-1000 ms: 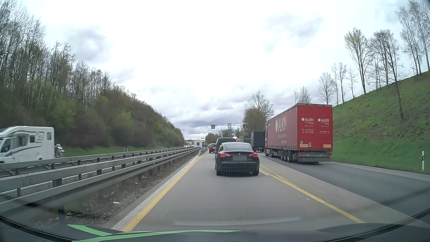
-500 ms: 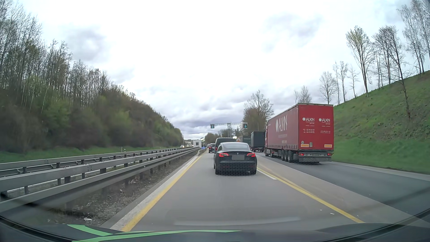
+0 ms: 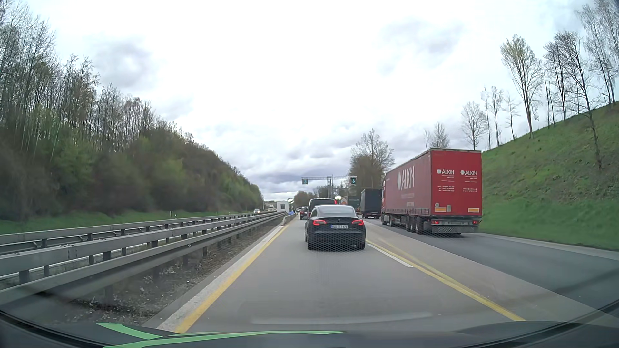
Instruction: Follow the waypoints while adhering to traffic rules and regulations
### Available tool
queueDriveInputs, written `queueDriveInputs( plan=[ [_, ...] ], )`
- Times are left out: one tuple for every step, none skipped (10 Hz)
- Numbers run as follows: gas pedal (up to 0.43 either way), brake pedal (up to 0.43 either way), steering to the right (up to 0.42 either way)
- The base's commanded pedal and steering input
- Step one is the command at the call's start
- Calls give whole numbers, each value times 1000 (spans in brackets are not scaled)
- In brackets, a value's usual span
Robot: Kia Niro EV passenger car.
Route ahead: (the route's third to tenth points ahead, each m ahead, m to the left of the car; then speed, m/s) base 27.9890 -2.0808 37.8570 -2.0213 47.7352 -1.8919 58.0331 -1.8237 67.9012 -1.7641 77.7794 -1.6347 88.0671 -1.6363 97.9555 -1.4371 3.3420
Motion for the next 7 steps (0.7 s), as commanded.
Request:
queueDriveInputs(
  plan=[
    [59, 0, 1],
    [59, 0, 1],
    [59, 0, 1],
    [59, 0, 0],
    [59, 0, 1],
    [59, 0, 0],
    [67, 0, 0]
  ],
)
